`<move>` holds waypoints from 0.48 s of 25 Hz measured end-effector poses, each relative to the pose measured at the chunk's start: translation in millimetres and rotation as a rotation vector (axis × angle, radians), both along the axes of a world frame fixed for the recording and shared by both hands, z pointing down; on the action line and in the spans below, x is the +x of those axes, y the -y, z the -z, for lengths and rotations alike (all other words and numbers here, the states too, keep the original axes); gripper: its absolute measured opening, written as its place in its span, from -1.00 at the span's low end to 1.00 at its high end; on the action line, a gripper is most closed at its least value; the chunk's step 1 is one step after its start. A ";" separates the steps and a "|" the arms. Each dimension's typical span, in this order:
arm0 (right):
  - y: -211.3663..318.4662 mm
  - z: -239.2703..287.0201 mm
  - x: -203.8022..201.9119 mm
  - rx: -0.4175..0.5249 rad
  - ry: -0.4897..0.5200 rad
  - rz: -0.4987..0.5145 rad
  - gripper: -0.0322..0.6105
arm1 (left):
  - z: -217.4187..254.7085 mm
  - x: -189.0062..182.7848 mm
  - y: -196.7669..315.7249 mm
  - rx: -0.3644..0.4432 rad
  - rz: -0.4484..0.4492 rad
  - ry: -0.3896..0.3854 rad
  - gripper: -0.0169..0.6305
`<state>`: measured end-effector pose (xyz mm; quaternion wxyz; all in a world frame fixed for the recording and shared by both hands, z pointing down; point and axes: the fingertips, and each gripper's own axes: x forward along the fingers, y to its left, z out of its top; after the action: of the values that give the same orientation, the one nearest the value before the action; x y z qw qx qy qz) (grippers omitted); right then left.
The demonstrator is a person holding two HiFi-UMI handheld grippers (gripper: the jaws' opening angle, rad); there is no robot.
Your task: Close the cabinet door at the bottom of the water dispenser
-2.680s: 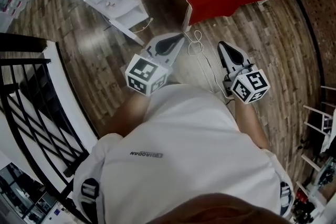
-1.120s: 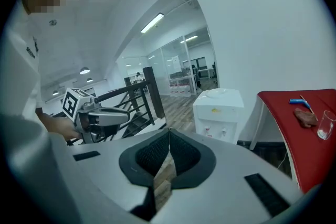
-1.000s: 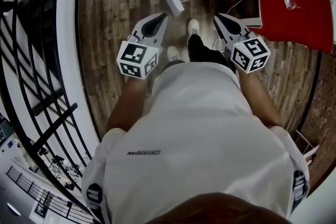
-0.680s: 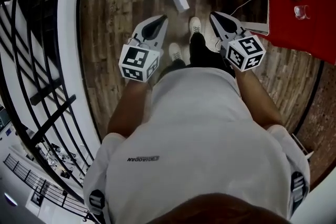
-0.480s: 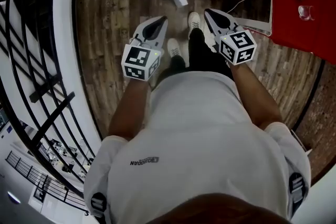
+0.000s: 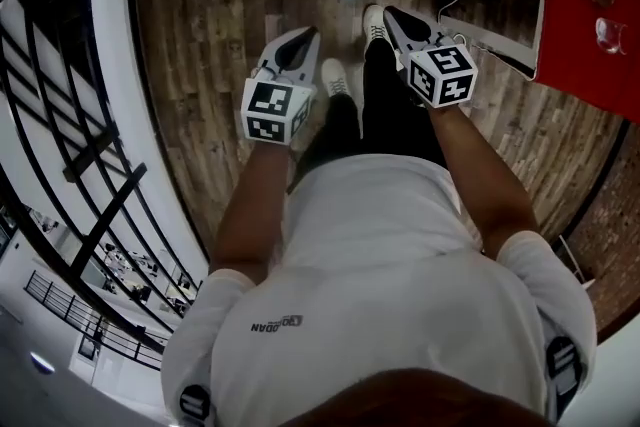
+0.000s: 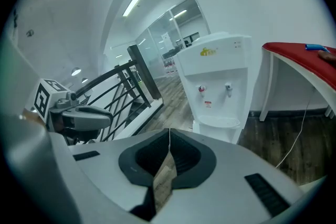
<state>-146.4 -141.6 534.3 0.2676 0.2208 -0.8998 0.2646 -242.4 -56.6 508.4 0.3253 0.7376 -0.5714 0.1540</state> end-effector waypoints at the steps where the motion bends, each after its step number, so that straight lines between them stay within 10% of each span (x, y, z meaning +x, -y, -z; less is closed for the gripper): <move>1: 1.4 -7.3 -0.8 -0.005 -0.006 -0.001 -0.83 | -5.8 0.0 3.0 -0.008 0.001 0.001 -0.97; 12: 10.5 -108.0 -1.3 -0.045 -0.093 -0.004 -0.83 | -81.7 5.7 12.3 -0.131 0.012 -0.014 -0.97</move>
<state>-147.7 -152.1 642.3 0.3133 0.2285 -0.8798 0.2749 -236.7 -68.8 590.1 0.3778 0.7124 -0.5620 0.1841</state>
